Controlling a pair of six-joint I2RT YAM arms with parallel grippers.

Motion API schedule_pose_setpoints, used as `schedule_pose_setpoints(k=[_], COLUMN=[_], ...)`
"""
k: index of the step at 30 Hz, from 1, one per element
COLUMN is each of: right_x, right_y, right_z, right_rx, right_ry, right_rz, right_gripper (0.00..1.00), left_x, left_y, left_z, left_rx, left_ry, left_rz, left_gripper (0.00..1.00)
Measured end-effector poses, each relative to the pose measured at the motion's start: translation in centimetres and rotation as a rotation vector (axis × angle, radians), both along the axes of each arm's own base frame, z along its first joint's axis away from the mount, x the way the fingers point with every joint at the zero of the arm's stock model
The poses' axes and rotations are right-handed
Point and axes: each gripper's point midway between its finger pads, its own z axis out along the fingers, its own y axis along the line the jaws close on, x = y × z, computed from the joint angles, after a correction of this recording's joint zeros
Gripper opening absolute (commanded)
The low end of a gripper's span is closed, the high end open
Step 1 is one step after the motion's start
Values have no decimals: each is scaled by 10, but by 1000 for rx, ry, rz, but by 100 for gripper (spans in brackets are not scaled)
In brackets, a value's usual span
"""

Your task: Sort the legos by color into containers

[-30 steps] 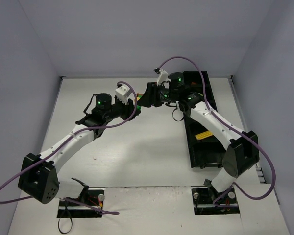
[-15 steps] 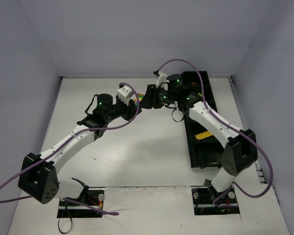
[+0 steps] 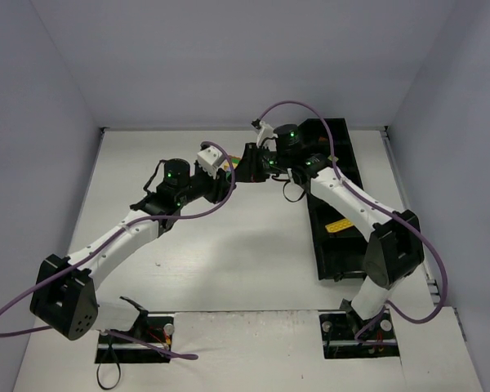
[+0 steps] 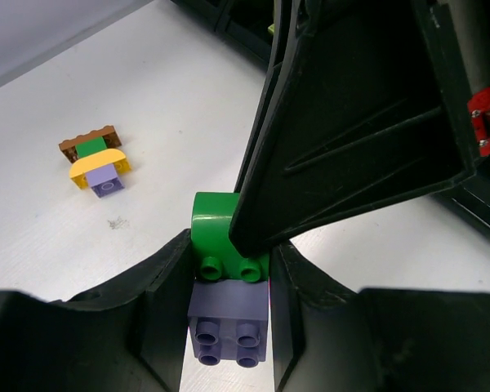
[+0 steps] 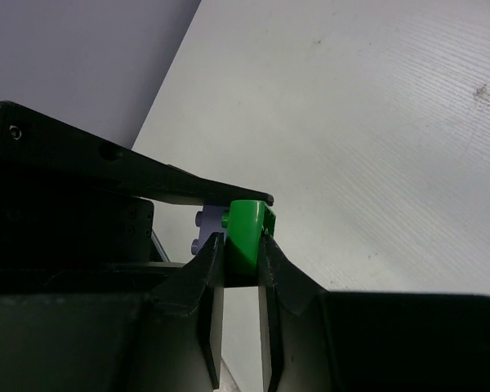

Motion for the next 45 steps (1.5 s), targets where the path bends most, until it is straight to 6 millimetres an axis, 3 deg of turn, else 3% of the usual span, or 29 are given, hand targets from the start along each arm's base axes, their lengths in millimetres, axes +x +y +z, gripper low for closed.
schedule_pose_setpoints(k=[3, 6, 7, 10, 14, 18, 32, 40, 45], right_x=[0, 0, 0, 0, 0, 0, 4, 4, 3], right_y=[1, 2, 2, 2, 1, 0, -5, -7, -7], right_z=[-2, -4, -4, -4, -6, -8, -15, -18, -19], right_rx=[3, 3, 2, -4, -13, -22, -61, -78, -80], right_ry=[13, 17, 15, 7, 4, 5, -4, -5, -6], right_rz=[5, 9, 10, 13, 11, 9, -16, -18, -17], right_gripper=[0, 0, 0, 0, 0, 0, 0, 0, 0], left_x=[1, 1, 1, 2, 3, 5, -6, -14, -17], left_y=[1, 2, 2, 2, 2, 3, 11, 11, 12], left_z=[-3, -4, -4, -2, 0, 2, -8, -19, -25], left_rx=[8, 13, 14, 12, 13, 11, 53, 76, 98], left_ry=[-1, -1, -2, -12, -23, -34, -9, 39, 48], left_rz=[7, 9, 9, 10, 12, 20, 14, -12, -25], left_gripper=[8, 27, 38, 39, 56, 65, 65, 58, 49])
